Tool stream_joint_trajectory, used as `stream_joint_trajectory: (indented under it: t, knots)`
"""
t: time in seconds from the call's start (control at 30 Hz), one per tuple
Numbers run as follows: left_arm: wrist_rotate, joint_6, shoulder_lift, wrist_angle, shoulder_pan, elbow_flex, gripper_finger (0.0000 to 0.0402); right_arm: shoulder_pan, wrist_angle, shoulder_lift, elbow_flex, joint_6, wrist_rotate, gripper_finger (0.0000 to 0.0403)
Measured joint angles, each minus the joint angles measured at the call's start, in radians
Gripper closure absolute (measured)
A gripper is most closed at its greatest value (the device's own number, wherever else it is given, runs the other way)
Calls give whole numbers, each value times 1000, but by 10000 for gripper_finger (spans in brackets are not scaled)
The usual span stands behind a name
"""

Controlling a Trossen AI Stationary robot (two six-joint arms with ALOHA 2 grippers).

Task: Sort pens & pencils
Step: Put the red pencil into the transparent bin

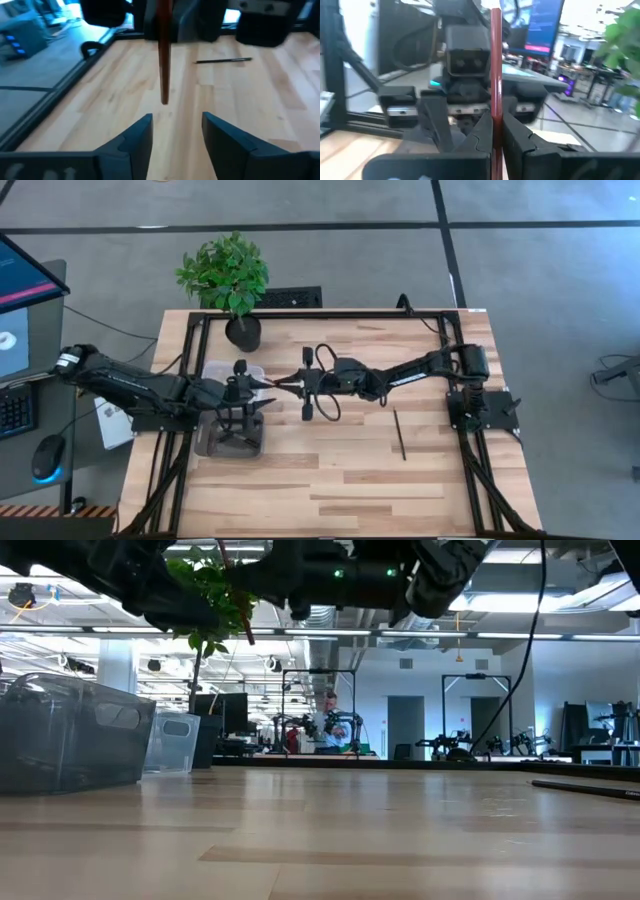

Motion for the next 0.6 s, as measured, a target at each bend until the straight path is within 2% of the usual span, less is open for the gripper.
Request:
stream_joint_trajectory:
  t: [0.1,0.17,0.6]
  knots:
    - [-67,-1,0,-1,7,0,231,5,-4,4,1,0,17,364]
    - [-76,-1,0,0,16,0,230,12,3,3,1,0,18,364]
    - [27,-26,0,48,48,0,232,30,50,3,4,-28,39,364]
